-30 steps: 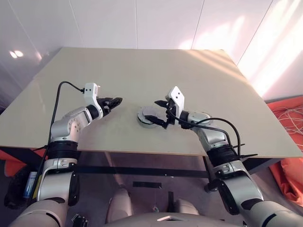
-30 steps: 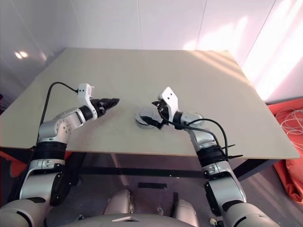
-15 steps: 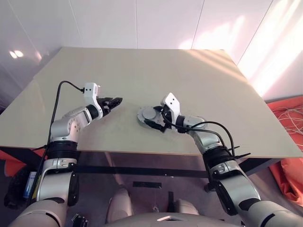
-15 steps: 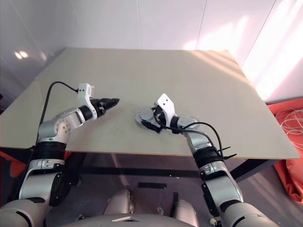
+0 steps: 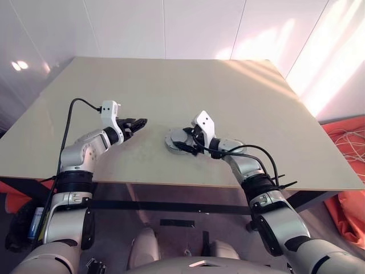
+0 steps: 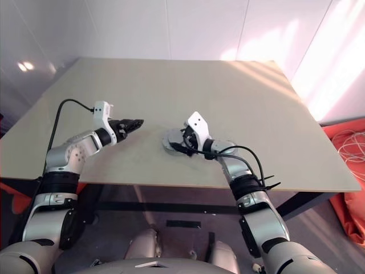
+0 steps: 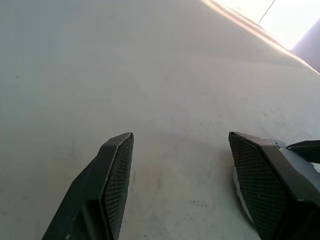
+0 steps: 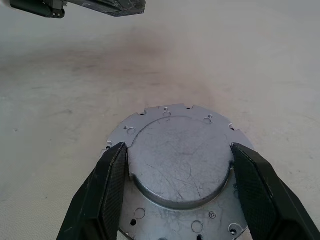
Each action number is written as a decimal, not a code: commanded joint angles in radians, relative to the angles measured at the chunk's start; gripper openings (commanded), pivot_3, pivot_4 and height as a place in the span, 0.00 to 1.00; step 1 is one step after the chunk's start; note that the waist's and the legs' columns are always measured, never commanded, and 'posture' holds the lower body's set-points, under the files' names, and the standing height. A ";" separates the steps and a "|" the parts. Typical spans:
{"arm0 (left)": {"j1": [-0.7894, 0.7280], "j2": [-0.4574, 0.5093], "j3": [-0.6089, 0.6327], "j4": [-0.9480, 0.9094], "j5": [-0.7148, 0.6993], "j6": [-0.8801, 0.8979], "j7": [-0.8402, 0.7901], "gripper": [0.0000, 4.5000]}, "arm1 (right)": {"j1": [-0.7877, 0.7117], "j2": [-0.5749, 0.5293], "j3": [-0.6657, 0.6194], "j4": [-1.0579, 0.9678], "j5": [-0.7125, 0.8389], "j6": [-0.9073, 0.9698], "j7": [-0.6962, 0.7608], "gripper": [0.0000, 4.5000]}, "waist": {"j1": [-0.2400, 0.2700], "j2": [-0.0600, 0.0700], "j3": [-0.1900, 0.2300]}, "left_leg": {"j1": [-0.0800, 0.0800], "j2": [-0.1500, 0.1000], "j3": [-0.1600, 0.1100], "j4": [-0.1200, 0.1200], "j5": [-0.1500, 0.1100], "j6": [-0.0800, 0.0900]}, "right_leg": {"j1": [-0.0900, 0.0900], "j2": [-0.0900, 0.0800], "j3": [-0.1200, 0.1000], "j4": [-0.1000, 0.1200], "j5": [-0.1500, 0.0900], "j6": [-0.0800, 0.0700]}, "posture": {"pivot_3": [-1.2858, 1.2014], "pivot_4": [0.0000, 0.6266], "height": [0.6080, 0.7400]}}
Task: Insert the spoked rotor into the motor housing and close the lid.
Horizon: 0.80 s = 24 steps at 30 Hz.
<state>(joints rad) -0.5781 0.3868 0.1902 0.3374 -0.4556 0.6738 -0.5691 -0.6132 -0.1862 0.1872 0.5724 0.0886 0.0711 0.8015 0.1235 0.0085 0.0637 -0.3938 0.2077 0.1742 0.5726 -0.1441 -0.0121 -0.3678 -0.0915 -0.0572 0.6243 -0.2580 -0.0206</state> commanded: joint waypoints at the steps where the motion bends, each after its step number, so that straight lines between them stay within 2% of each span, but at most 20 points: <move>1: -0.010 0.012 0.010 -0.044 -0.009 -0.005 -0.010 0.72 | -0.019 0.001 -0.015 0.002 0.004 0.002 0.000 0.71 | 0.000 0.000 0.000 | 0.000 0.000 0.000 0.000 0.000 0.000 | 0.000 0.000 0.000 0.000 0.000 0.000 | 0.52 0.00 1.00; 8: -0.006 0.010 0.010 -0.047 -0.009 -0.001 -0.011 0.72 | -0.024 0.006 -0.028 -0.042 0.043 0.079 0.040 0.71 | 0.000 0.000 0.000 | 0.000 0.000 0.000 0.000 0.000 0.000 | 0.000 0.000 0.000 0.000 0.000 0.000 | 0.52 0.00 1.00; 24: 0.004 0.011 0.016 -0.065 -0.012 0.009 -0.005 0.72 | -0.034 -0.024 0.018 0.043 -0.054 -0.007 0.027 0.71 | 0.000 0.000 0.000 | 0.001 0.000 0.000 -0.001 0.000 0.000 | 0.001 0.000 0.000 0.000 0.000 0.000 | 0.52 0.00 1.00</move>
<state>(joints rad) -0.5651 0.3867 0.1909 0.3101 -0.4587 0.6853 -0.5747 -0.6369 -0.2012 0.1964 0.5940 0.0618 0.0676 0.8382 0.1234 0.0085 0.0637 -0.3925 0.2079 0.1743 0.5721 -0.1442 -0.0120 -0.3672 -0.0917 -0.0569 0.6241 -0.2580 -0.0205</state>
